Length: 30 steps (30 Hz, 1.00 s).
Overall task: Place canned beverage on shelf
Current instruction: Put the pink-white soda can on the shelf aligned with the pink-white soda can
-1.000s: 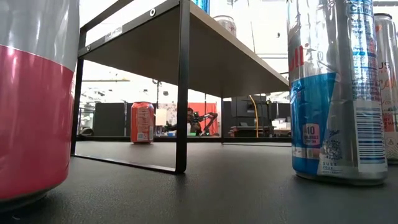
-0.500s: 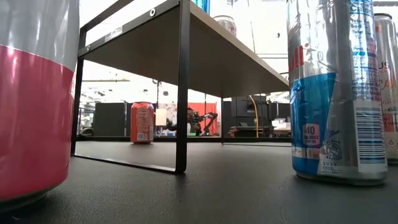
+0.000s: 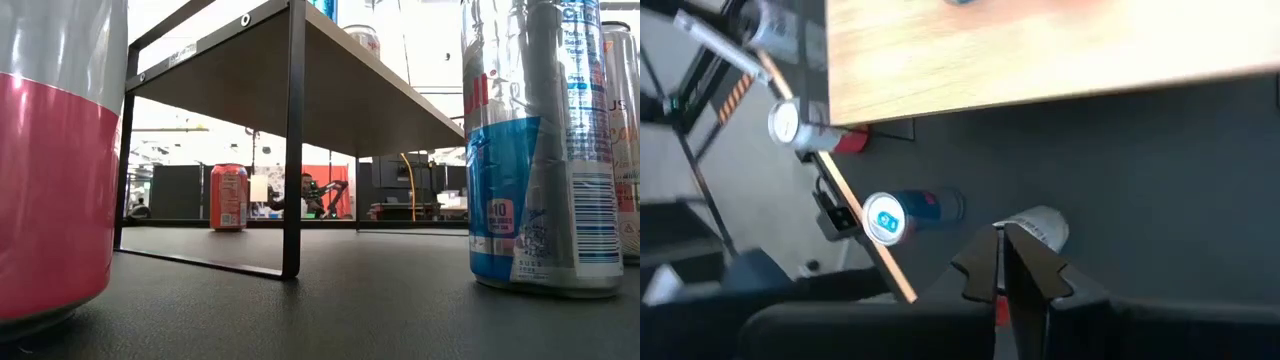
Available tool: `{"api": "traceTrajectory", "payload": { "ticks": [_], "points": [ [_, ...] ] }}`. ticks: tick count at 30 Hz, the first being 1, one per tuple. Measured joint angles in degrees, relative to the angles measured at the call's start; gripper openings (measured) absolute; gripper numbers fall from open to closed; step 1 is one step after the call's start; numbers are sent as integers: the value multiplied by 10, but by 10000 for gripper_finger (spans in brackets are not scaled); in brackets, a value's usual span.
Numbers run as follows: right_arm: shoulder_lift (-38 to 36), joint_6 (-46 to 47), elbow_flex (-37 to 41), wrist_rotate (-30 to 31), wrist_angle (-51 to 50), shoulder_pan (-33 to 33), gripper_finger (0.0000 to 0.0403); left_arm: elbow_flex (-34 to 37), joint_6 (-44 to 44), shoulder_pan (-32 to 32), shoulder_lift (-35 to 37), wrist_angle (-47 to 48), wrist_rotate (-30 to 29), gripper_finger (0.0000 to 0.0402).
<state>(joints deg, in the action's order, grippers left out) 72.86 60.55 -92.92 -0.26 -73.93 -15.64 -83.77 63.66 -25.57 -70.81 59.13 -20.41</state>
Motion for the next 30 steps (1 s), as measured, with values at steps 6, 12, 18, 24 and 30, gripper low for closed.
{"api": "traceTrajectory", "payload": {
  "ticks": [6,12,18,24,30],
  "points": [
    [12,48,0,7,-1,-9,0,0,-18,-34,0,1,34,396],
    [25,47,0,19,-6,-5,0,0,-130,-100,-41,-89,16,396],
    [27,62,0,19,-7,-6,0,0,-194,-148,-108,-99,24,396],
    [27,64,0,20,-7,-6,0,0,-163,-154,-129,-88,41,396],
    [27,78,0,20,-7,-6,0,0,-165,-156,-129,-89,35,396]
  ]
}}
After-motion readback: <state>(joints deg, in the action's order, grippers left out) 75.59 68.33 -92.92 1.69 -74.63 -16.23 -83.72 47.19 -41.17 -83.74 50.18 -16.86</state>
